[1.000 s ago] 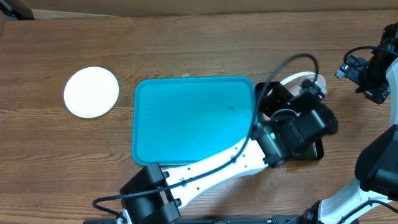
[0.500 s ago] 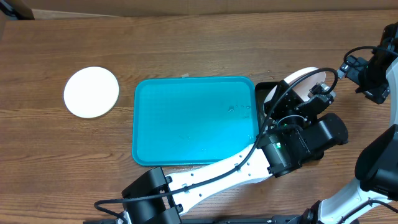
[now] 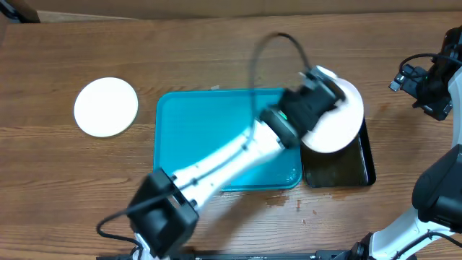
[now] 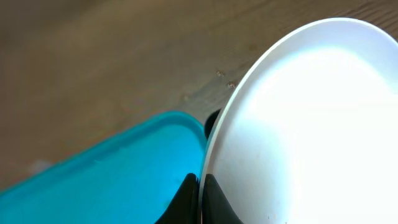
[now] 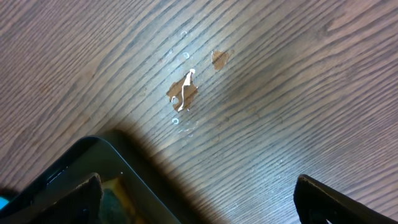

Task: Clean dirty plates on tray and stack at the side
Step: 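Carry the white plate left and set it on the plate stack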

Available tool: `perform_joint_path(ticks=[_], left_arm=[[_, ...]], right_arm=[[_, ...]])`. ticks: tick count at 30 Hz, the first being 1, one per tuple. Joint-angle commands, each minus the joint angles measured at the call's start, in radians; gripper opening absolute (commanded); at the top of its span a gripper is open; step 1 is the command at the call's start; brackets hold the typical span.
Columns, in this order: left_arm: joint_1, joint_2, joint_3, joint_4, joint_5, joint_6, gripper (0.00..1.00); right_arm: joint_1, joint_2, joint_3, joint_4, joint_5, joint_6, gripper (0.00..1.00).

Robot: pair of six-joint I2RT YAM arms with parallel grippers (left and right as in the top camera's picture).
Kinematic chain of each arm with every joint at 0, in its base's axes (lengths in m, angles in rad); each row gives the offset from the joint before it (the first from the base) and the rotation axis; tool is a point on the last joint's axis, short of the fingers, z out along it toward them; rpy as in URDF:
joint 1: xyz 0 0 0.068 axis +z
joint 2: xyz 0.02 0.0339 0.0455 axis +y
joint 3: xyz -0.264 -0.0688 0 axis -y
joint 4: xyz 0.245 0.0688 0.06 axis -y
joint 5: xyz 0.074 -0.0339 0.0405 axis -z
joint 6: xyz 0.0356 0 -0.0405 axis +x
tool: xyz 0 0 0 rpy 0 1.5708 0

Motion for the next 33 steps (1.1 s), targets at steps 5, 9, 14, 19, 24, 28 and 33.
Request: perform_joint_path(ticks=[5,9,14,19,24,28,33], left_arm=[[0.555,-0.006,0.022,-0.081,0.925,-0.158,0.04],[0.806,-0.006,0.022,-0.218,0.938,-0.156,0.04],[1.149,-0.006,0.021,-0.403,0.828,-0.14,0.04],[1.368,-0.006,-0.023,-0.435,0.749,-0.113,0.04],[1.509,-0.006,-0.123,-0.378,0.695,-0.113,0.04],[1.572,-0.006,-0.238,-0.261,0.675,-0.117,0.04],[1.6,-0.006,-0.321,-0.106,0.685,-0.126,0.04]], right_arm=[[-0.002,-0.013,0.006,0.006,-0.001,0.003,1.0],[-0.002,-0.013,0.006,0.006,-0.001,0.003,1.0],[-0.002,-0.013,0.006,0.006,-0.001,0.003,1.0],[-0.002,-0.013,0.006,0.006,-0.001,0.003,1.0],[-0.002,-0.013,0.006,0.006,-0.001,0.003,1.0],[-0.002,-0.013,0.006,0.006,-0.001,0.003,1.0],[-0.002,-0.013,0.006,0.006,-0.001,0.003,1.0]])
